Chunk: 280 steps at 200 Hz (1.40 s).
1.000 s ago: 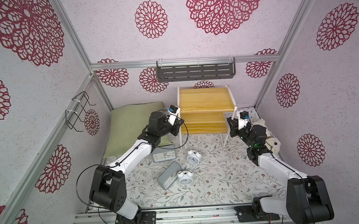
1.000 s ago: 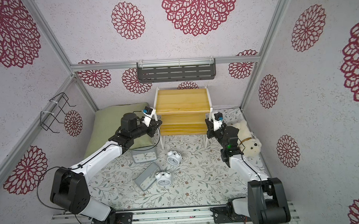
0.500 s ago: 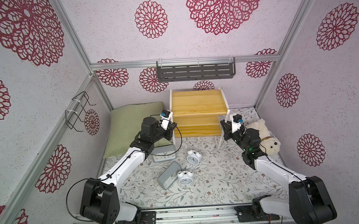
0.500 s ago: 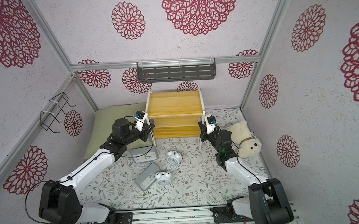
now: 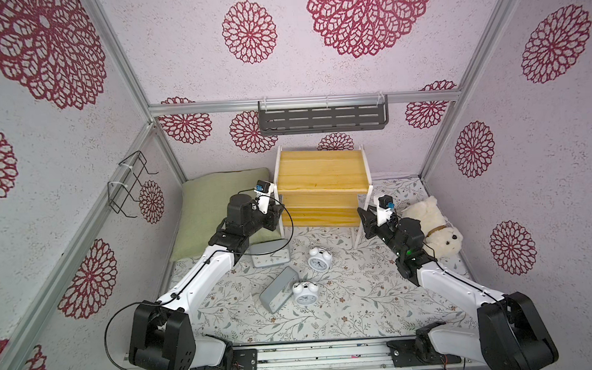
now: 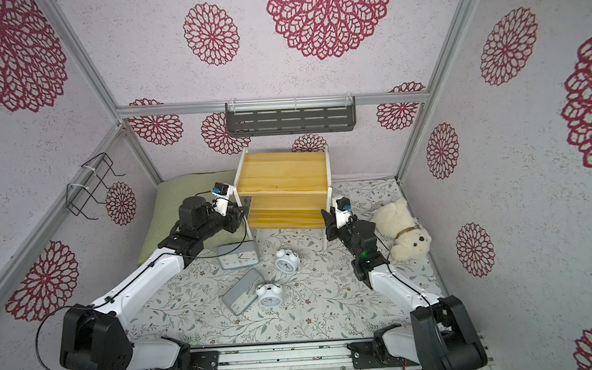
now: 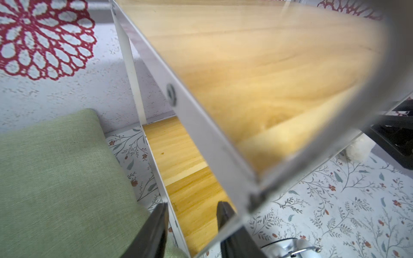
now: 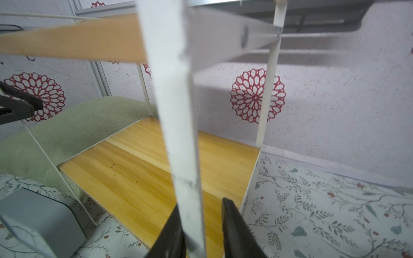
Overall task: Place the alarm clocks on the shelf by style
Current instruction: Pick up the alarm from the center of the board.
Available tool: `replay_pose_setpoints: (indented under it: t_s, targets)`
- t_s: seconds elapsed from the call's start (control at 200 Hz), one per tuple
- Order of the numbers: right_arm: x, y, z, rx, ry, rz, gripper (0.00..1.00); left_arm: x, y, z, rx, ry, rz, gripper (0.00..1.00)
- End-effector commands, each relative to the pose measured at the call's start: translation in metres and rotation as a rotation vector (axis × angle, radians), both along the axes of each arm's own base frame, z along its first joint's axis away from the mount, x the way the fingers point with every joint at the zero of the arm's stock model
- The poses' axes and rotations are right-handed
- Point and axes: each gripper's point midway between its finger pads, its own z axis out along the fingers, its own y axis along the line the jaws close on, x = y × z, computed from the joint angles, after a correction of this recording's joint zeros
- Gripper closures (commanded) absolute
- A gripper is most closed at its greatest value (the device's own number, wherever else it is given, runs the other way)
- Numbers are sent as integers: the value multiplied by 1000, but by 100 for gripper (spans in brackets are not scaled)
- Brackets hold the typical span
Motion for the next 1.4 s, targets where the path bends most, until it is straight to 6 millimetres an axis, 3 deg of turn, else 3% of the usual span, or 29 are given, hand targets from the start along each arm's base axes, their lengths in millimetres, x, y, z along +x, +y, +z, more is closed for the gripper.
replay_pose_setpoints:
  t_s: [0.0,0.766,1.116,1.186,1.396]
  targets:
    - [0,-10,17,12,-43,-52,65,-5,10,-5,11,29,25,50]
    - [5,-32,24,-25,-55,-182,59,-35,-19,2,-47,31,-193,56]
    - [6,-36,28,-39,-51,-208,51,-39,-13,2,-23,34,-171,54]
    - [5,-37,31,-40,-57,-206,43,-40,-7,3,-2,35,-146,50]
    - [-5,-41,41,-43,-75,-209,22,-52,23,1,110,28,-27,25]
